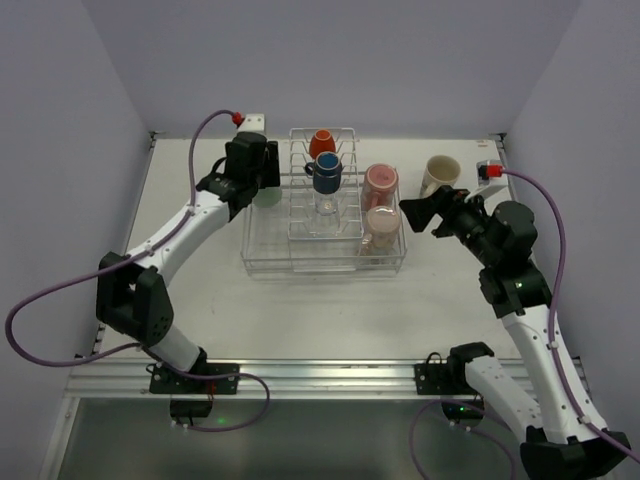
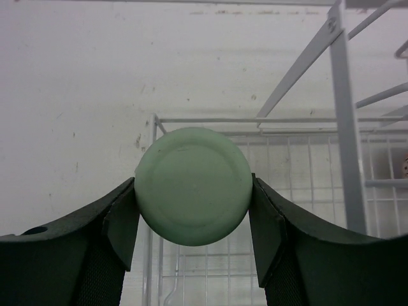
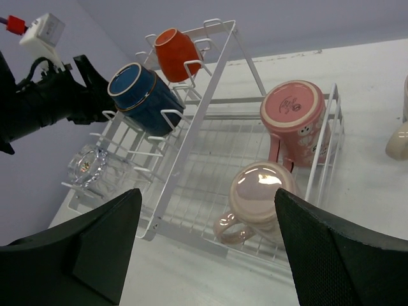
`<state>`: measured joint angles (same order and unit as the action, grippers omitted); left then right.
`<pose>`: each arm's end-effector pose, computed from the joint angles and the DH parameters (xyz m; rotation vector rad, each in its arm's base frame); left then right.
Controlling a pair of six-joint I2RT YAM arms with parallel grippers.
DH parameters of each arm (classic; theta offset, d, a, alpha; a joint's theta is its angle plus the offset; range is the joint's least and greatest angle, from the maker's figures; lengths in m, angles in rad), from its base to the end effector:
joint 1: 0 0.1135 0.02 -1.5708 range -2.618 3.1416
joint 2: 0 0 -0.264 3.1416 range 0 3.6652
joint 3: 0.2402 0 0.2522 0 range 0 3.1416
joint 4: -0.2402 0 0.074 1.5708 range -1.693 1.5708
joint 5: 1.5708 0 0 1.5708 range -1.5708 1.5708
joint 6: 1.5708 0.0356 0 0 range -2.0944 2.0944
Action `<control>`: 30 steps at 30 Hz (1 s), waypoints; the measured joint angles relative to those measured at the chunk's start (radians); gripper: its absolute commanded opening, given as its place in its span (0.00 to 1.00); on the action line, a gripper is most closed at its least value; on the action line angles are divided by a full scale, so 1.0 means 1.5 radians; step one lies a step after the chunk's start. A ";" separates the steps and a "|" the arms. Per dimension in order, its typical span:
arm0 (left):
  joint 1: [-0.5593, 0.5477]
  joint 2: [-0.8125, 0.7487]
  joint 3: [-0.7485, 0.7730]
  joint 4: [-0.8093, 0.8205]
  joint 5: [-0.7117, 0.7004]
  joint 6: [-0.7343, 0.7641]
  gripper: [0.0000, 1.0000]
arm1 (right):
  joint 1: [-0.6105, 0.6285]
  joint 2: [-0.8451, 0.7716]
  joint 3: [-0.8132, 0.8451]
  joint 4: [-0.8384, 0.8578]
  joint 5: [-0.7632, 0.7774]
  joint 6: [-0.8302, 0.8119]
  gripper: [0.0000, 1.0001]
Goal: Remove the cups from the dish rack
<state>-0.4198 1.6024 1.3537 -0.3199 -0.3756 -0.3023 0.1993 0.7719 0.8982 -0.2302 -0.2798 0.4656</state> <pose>0.3439 -0.1392 0.3175 -0.0942 2.0935 -0.0327 0.1685 0.0441 0.3768 0.0120 1.7241 0.7307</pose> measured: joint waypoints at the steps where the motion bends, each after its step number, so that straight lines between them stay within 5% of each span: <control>1: 0.000 -0.012 0.004 0.001 -0.002 0.000 0.38 | 0.006 0.000 0.001 0.001 0.000 0.003 0.88; 14: 0.004 -0.375 -0.058 0.018 -0.037 -0.013 0.32 | 0.088 0.013 0.019 0.076 -0.057 0.104 0.87; 21: 0.004 -0.556 -0.174 0.155 0.202 -0.140 0.32 | 0.136 0.010 0.004 0.226 -0.129 0.225 0.92; 30: 0.004 -0.579 -0.313 0.369 0.454 -0.316 0.32 | 0.271 0.078 -0.005 0.374 -0.144 0.306 0.94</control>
<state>-0.4137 0.7345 0.8837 0.2329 0.3061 -0.7761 0.6064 0.8894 0.8913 0.3309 -0.4961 0.9245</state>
